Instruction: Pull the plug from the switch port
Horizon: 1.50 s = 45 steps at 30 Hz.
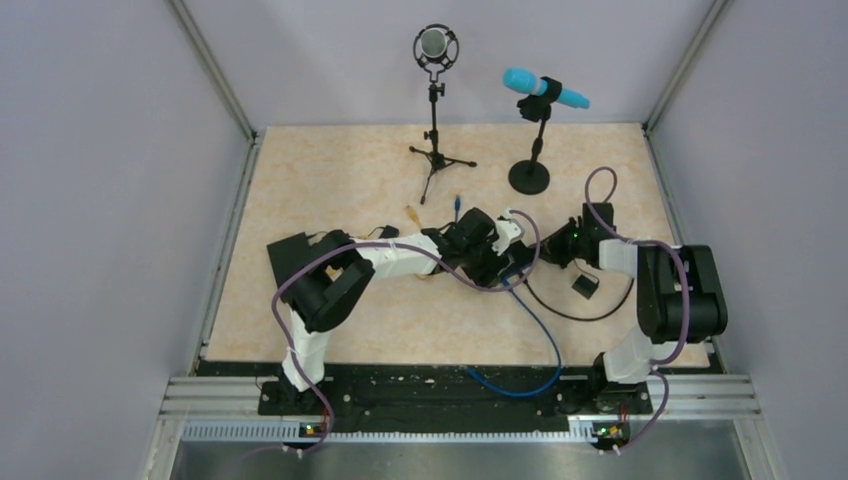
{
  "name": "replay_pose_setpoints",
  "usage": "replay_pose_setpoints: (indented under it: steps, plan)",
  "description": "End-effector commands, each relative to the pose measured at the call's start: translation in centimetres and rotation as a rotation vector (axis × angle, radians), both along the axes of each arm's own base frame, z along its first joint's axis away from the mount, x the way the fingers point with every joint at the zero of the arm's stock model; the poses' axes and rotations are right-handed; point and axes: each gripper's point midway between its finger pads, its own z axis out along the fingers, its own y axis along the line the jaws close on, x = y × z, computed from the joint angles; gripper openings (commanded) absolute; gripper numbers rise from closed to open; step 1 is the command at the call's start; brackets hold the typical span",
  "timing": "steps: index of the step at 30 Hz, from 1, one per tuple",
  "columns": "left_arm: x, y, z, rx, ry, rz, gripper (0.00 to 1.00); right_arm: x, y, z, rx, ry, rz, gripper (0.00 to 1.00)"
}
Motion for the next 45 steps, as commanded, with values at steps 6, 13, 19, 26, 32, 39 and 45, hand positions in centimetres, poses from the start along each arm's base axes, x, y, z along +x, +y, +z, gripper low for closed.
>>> replay_pose_setpoints:
  steps: [6,13,19,26,32,39,45]
  plan:
    - [-3.9,4.4,-4.4,0.18,0.168,-0.008,0.47,1.5,0.6,2.9,0.13,-0.188,-0.102,0.0]
    - [-4.1,4.8,-4.7,0.193,0.174,0.007,0.47,2.1,0.7,3.7,0.168,-0.198,-0.12,0.0]
    - [-4.0,4.8,-4.3,0.18,0.165,0.013,0.47,1.2,-1.2,2.6,0.021,-0.125,-0.157,0.0]
    - [-4.2,4.6,-4.4,0.17,0.176,0.016,0.47,1.6,0.1,4.2,0.124,-0.222,-0.123,0.0]
    - [-4.3,4.4,-4.4,0.16,0.179,0.008,0.47,1.5,0.3,4.0,0.146,-0.231,-0.129,0.0]
    - [-4.0,4.4,-4.3,0.173,0.168,0.004,0.47,1.5,0.5,4.0,0.114,-0.236,-0.066,0.0]
    - [-3.9,4.1,-4.1,0.156,0.174,0.009,0.47,2.0,-0.2,4.0,0.142,-0.248,-0.106,0.0]
